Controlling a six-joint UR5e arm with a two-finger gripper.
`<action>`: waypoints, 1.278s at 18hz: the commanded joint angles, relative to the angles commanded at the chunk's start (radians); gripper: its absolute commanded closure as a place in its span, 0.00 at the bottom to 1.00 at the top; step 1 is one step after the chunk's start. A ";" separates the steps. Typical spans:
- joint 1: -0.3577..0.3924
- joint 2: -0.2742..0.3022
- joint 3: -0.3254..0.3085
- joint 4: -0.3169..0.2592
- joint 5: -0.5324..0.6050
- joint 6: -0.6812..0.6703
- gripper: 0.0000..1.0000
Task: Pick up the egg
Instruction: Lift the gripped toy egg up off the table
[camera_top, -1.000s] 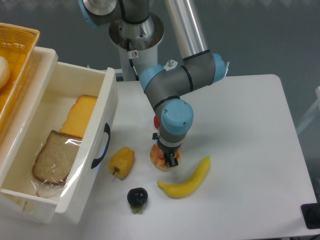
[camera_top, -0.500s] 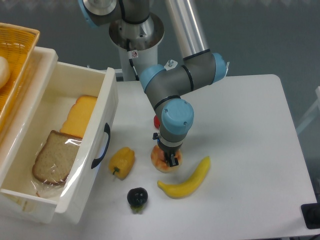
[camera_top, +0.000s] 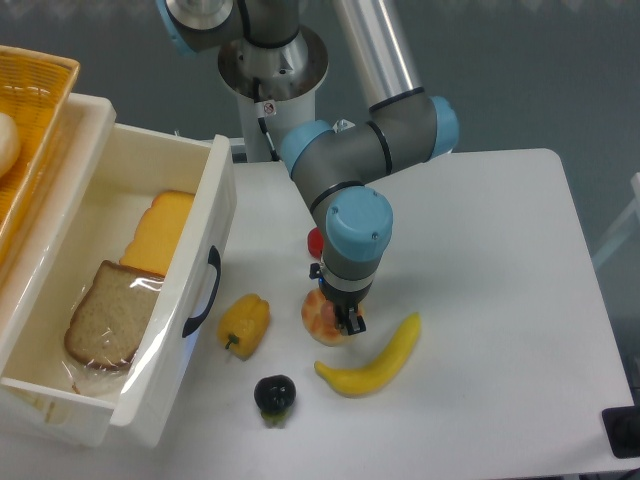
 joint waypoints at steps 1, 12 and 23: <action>0.000 0.005 0.011 -0.005 -0.021 -0.043 0.83; 0.014 0.011 0.103 -0.003 -0.121 -0.196 0.84; 0.034 0.020 0.118 -0.002 -0.166 -0.243 0.84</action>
